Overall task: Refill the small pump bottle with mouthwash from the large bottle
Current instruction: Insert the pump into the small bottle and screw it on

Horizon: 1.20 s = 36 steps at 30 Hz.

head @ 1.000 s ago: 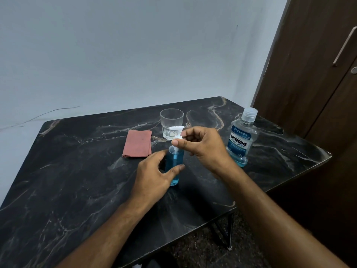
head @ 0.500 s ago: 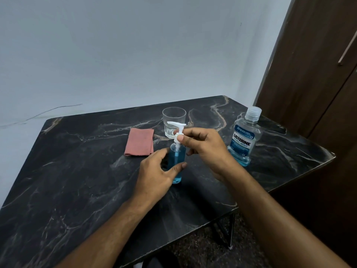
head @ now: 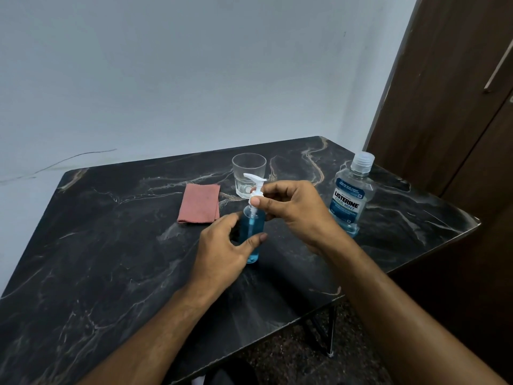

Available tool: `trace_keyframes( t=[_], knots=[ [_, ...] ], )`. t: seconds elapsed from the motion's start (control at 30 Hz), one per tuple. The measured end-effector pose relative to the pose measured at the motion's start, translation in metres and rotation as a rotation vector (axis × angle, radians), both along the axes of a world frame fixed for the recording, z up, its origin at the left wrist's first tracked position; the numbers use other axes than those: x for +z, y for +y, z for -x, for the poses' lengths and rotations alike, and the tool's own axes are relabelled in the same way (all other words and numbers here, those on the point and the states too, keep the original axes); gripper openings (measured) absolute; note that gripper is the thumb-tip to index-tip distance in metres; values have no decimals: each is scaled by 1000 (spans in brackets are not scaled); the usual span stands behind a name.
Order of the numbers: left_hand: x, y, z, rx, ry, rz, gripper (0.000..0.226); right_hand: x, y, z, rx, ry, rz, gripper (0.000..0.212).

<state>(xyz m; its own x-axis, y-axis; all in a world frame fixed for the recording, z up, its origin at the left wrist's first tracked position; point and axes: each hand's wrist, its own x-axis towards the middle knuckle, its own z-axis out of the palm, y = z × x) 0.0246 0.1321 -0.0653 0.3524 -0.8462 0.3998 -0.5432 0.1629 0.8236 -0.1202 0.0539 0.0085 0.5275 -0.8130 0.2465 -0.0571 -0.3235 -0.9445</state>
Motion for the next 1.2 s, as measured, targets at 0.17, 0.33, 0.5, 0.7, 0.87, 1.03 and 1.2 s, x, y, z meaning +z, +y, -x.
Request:
trace_keyframes(
  t=[0.17, 0.33, 0.5, 0.7, 0.87, 1.03, 1.2],
  knots=[
    [0, 1, 2, -4, 1, 2, 39, -3, 4, -7, -65, -66, -44, 25],
    [1, 1, 3, -3, 10, -4, 36, -2, 3, -8, -105, -73, -19, 23],
    [2, 1, 1, -16, 34, -5, 35, 3, -1, -4, -59, -29, -3, 12],
    [2, 1, 1, -5, -1, -7, 37, 1, -1, -2, 4, -27, -15, 9],
    [2, 1, 2, -3, -16, -1, 42, 0, 1, -6, -40, -56, -35, 21],
    [2, 2, 2, -9, -8, 10, 44, -2, 3, -11, -116, -25, -16, 38],
    [2, 1, 0, 3, 33, 32, 41, -1, 2, -10, -90, -9, -1, 24]
  ],
)
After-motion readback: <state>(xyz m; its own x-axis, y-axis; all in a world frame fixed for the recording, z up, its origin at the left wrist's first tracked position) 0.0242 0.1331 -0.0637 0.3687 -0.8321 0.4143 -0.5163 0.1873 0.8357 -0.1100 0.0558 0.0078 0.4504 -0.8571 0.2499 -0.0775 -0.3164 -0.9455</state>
